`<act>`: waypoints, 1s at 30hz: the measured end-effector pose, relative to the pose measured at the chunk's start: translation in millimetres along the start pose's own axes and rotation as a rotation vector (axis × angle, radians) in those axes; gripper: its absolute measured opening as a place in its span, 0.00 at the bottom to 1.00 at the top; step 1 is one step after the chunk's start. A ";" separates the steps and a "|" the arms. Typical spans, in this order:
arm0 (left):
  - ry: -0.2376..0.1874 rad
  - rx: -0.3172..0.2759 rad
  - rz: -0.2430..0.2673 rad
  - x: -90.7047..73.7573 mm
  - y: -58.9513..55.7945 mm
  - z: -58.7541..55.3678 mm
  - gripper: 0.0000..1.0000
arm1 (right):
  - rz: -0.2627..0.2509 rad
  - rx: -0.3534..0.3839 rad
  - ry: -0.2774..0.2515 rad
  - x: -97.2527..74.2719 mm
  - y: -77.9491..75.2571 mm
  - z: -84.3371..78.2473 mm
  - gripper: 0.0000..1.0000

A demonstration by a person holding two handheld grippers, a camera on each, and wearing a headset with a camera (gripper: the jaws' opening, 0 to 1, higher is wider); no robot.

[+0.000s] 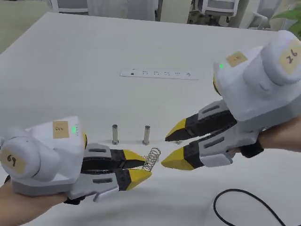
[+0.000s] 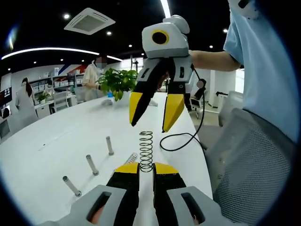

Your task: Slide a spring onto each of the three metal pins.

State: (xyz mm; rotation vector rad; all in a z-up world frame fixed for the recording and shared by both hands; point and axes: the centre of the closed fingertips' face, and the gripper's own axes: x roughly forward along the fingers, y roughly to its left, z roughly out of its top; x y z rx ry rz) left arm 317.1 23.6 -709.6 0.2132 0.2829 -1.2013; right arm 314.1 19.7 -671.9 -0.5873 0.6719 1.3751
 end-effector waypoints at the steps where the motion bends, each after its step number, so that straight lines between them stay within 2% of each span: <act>1: 0.002 0.001 -0.003 0.0 -0.9 -0.6 0.02 | 0.015 -0.004 -0.001 0.7 1.2 2.2 0.22; 4: 0.013 0.008 -0.006 -0.8 -2.2 -2.9 0.02 | 0.061 -0.070 0.060 2.7 5.0 0.5 0.20; 9: 0.025 0.016 -0.011 -1.2 -3.4 -5.3 0.02 | 0.117 -0.127 0.107 6.3 9.4 1.5 0.19; 14: 0.035 0.022 -0.015 -0.7 -3.9 -7.8 0.02 | 0.150 -0.155 0.143 11.5 10.4 0.0 0.18; 17: 0.040 0.026 -0.017 0.5 -4.7 -7.9 0.02 | 0.158 -0.184 0.170 14.8 10.7 -3.4 0.17; 21: 0.043 0.030 -0.020 1.2 -5.9 -8.2 0.02 | 0.173 -0.189 0.176 18.3 11.8 -3.5 0.16; 30: 0.047 0.033 -0.026 1.5 -6.1 -7.2 0.02 | 0.202 -0.225 0.230 26.9 14.4 -11.3 0.15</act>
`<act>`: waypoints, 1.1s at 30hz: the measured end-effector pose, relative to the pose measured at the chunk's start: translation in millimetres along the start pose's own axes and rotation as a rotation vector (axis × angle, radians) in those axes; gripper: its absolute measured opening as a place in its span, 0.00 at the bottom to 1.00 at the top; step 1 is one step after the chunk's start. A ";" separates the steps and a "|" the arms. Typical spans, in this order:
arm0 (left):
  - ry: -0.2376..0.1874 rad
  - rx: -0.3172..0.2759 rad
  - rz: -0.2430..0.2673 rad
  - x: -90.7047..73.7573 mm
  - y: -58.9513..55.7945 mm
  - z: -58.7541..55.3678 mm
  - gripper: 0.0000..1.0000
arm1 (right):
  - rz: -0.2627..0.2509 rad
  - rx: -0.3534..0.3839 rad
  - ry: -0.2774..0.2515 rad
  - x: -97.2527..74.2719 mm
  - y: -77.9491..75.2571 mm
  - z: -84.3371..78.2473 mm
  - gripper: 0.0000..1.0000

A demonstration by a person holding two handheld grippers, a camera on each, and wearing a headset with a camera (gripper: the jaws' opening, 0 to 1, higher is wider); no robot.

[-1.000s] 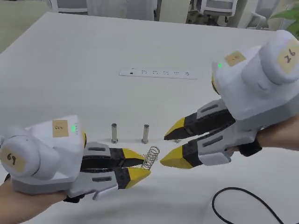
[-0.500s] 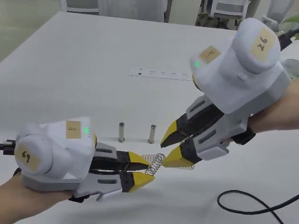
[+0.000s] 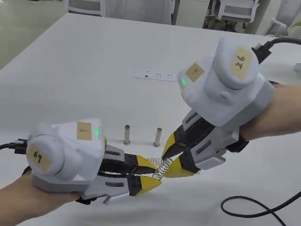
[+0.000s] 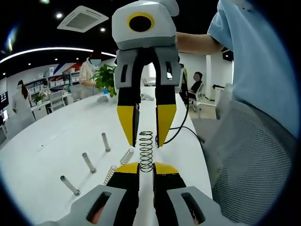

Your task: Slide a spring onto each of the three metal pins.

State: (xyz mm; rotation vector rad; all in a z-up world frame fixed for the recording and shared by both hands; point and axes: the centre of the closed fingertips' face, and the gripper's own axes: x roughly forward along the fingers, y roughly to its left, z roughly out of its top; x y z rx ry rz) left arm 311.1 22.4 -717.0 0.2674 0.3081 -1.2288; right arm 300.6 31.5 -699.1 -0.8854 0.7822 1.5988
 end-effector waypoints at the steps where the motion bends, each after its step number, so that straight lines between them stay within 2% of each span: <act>1: 0.001 0.000 -0.003 0.4 -0.3 0.2 0.02 | 0.008 0.000 0.005 1.3 0.6 -0.2 0.15; 18: -0.002 0.004 -0.012 3.9 -0.3 5.1 0.02 | 0.027 -0.030 0.069 9.2 -2.9 -9.3 0.10; 33: -0.003 -0.008 -0.019 5.0 -0.9 5.7 0.02 | 0.030 -0.032 0.068 11.9 -1.2 -9.7 0.10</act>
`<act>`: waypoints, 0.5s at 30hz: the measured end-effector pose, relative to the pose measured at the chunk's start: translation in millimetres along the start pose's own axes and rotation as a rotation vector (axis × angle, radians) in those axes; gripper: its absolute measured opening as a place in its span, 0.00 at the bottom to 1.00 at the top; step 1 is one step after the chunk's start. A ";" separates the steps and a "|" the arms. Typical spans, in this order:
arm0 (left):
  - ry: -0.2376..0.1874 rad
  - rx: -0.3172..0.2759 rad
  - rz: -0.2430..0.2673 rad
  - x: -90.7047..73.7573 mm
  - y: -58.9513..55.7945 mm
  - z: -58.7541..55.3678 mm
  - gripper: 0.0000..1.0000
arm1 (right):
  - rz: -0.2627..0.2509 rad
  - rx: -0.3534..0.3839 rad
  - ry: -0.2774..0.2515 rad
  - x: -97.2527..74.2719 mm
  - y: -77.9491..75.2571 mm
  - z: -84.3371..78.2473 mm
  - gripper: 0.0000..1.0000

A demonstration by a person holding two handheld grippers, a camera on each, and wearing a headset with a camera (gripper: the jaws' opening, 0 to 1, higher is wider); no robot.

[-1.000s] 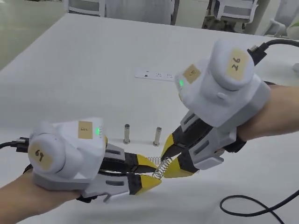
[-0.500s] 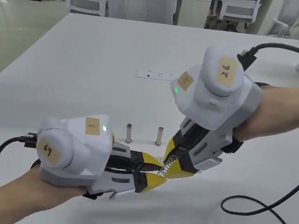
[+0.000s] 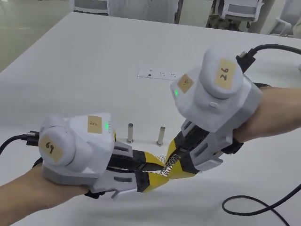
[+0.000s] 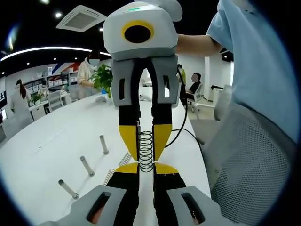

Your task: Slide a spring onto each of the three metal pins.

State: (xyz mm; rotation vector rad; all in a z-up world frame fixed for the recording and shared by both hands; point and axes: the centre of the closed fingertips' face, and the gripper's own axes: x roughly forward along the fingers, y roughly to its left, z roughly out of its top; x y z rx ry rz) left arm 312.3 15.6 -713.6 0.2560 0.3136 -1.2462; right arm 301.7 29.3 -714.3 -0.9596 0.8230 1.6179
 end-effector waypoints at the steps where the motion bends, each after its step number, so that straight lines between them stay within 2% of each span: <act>1: 0.003 0.002 0.000 0.0 0.3 -0.6 0.02 | 0.001 -0.002 -0.001 -0.5 0.4 0.7 0.10; 15: 0.005 -0.008 -0.001 -0.4 3.7 -2.2 0.02 | 0.000 -0.012 0.003 -2.5 -1.7 1.9 0.08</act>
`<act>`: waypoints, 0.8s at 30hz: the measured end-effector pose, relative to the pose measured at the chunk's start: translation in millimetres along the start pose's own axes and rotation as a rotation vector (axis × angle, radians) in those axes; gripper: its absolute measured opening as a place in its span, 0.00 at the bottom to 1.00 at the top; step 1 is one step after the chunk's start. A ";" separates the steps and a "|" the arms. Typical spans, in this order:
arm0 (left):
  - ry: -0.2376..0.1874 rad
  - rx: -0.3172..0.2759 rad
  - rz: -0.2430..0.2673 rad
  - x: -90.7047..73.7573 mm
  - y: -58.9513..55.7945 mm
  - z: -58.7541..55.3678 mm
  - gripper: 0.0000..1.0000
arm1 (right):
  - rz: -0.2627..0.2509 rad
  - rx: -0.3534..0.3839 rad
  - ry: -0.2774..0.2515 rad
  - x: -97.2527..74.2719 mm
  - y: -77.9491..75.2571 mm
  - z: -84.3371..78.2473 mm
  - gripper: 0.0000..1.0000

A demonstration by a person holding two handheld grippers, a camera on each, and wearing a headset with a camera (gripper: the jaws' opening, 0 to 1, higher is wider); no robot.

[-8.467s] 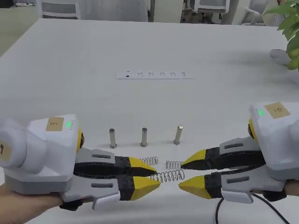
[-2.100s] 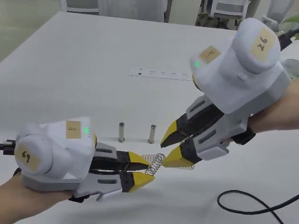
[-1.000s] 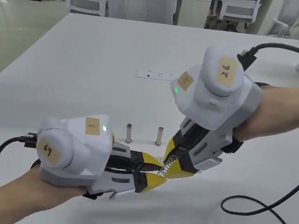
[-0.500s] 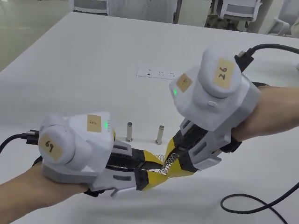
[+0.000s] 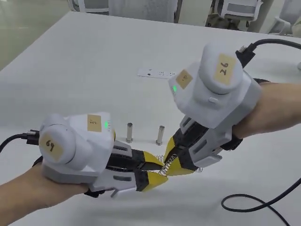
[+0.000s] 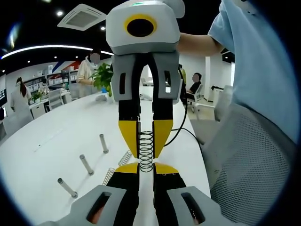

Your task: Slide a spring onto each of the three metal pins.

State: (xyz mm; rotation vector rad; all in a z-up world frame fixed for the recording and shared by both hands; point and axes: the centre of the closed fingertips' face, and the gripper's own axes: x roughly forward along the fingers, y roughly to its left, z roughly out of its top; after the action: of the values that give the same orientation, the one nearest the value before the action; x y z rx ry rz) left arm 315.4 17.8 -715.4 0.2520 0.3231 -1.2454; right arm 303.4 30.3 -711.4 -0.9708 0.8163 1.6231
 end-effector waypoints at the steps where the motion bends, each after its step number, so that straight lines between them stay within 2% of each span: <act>1: 0.000 -0.001 0.000 0.0 0.1 0.0 0.02 | 0.000 -0.004 0.002 0.0 -0.2 -0.5 0.08; 9: -0.016 -0.014 0.005 -1.2 3.4 3.6 0.02 | -0.015 0.023 -0.026 -3.6 -4.3 1.0 0.08; 24: -0.028 -0.009 0.014 0.1 2.4 5.6 0.03 | -0.005 0.038 -0.007 -5.4 -5.1 0.6 0.07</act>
State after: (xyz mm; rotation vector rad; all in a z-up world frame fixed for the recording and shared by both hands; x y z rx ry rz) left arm 318.3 16.5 -710.2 0.2285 0.3029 -1.2320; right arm 309.1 29.8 -706.5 -0.9386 0.8368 1.6006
